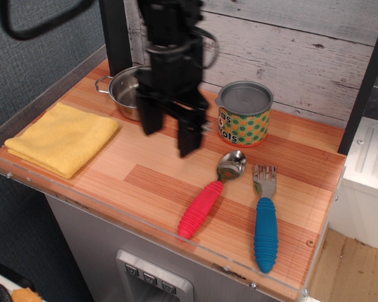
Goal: Put the napkin to the left of the spoon.
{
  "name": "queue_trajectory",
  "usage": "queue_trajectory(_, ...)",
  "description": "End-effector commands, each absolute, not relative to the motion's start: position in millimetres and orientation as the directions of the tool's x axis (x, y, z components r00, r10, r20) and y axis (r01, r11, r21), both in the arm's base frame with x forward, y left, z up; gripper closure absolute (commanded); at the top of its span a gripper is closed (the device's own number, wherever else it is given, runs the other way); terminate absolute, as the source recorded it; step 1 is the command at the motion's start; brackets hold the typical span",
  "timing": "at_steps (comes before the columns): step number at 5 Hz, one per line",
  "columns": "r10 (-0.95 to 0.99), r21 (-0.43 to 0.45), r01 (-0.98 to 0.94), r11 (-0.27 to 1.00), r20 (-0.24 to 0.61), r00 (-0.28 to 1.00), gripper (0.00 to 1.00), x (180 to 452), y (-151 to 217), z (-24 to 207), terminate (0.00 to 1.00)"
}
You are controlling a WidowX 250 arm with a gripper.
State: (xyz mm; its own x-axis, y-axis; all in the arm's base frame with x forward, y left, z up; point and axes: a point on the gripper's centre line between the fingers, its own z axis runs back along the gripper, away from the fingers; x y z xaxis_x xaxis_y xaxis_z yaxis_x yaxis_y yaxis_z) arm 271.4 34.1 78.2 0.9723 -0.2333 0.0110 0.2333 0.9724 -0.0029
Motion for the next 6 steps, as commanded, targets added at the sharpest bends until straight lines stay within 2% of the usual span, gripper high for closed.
queue_trajectory(1, -0.104, 0.030, 0.103, 0.994, 0.050, 0.993, 0.00, 260.4, 104.6, 91.6, 0.00)
queue_trajectory(3, -0.104, 0.051, 0.101, 0.994, 0.043, 0.994, 0.00, 255.8, 157.5, 78.3, 0.00)
queue_trajectory(5, -0.123, 0.101, 0.116, 0.988, 0.062, 0.990, 0.00, 264.7, 185.3, 60.2, 0.00)
queue_trajectory(6, -0.133, 0.122, 0.123, 0.985, 0.080, 0.988, 1.00, 266.9, 195.9, 48.3, 0.00)
